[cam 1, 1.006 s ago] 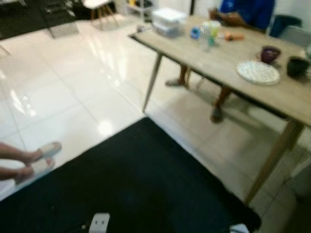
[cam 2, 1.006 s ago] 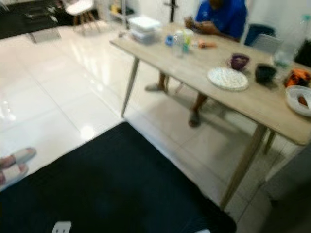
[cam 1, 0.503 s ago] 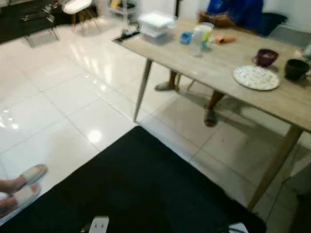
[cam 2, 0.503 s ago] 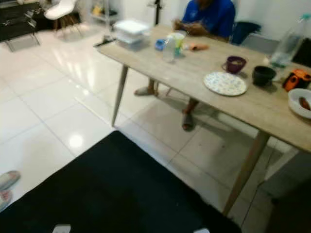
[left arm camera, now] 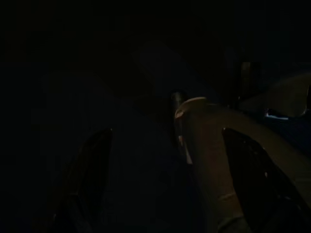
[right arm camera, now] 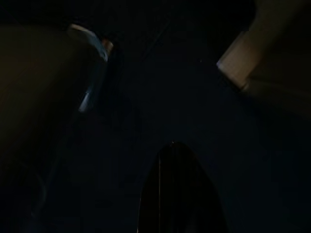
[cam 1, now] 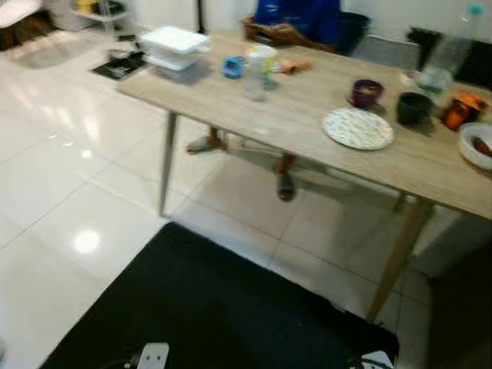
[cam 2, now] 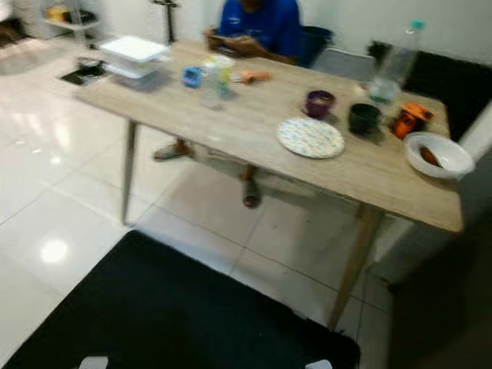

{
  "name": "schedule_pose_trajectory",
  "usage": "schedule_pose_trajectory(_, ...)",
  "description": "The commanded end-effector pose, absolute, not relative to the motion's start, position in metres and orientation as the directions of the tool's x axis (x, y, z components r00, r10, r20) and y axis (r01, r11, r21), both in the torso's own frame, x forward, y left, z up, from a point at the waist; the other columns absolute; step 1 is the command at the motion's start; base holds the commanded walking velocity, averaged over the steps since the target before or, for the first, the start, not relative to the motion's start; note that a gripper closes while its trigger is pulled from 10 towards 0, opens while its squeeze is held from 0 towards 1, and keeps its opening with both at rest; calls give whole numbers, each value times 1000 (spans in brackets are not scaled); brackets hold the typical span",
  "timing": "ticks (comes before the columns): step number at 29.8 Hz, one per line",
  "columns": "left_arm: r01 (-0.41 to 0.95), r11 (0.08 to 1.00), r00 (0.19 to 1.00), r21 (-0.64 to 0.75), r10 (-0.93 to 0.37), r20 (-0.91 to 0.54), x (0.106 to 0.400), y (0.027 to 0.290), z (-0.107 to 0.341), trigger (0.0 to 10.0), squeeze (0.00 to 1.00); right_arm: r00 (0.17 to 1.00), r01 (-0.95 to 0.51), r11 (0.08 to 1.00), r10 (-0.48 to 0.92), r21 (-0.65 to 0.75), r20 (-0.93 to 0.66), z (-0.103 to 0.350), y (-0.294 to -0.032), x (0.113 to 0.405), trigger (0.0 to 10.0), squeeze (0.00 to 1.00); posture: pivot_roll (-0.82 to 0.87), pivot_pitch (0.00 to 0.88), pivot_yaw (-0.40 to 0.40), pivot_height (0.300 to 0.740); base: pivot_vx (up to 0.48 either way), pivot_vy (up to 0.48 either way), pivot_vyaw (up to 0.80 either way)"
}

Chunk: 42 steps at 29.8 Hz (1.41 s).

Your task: Restocking fridge

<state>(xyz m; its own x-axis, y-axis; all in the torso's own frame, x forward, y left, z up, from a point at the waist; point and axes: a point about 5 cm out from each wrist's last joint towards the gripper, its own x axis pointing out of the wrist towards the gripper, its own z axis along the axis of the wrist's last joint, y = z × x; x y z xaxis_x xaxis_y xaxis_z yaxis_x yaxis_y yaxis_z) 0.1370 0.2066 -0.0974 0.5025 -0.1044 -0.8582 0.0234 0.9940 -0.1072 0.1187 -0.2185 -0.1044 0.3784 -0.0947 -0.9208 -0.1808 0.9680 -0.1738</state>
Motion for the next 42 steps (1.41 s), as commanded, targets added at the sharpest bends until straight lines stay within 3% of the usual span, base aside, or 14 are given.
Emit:
schedule_pose_trajectory(1,17,994,473,-106,-101,-875,126,208,-101,10000,0,394,-184,968,-84,-168,-915,-103,-215,125,10000,0,-54,104,-2,740,356,0,-769)
schedule_pose_trajectory(17,7,996,476,-91,-83,-875,126,209,-101,10000,0,409,-175,970,-86,-170,-909,-103,-213,127,10000,0,-55,104,-2,740,327,0,-756)
schedule_pose_trajectory(22,-18,994,490,-112,-89,-867,128,209,-100,10000,0,416,-169,971,-85,-169,-905,-102,-213,128,10000,0,-55,104,-2,740,0,0,0)
schedule_pose_trajectory(35,10,992,476,-126,-116,-872,126,205,-101,10000,0,420,-171,971,-81,-167,-904,-102,-213,128,10000,0,-52,106,-2,740,250,-391,0)
schedule_pose_trajectory(42,-2,994,480,-112,-97,-872,126,208,-101,10000,0,422,-176,971,-76,-164,-903,-102,-212,128,10000,0,-52,106,-2,740,0,0,0)
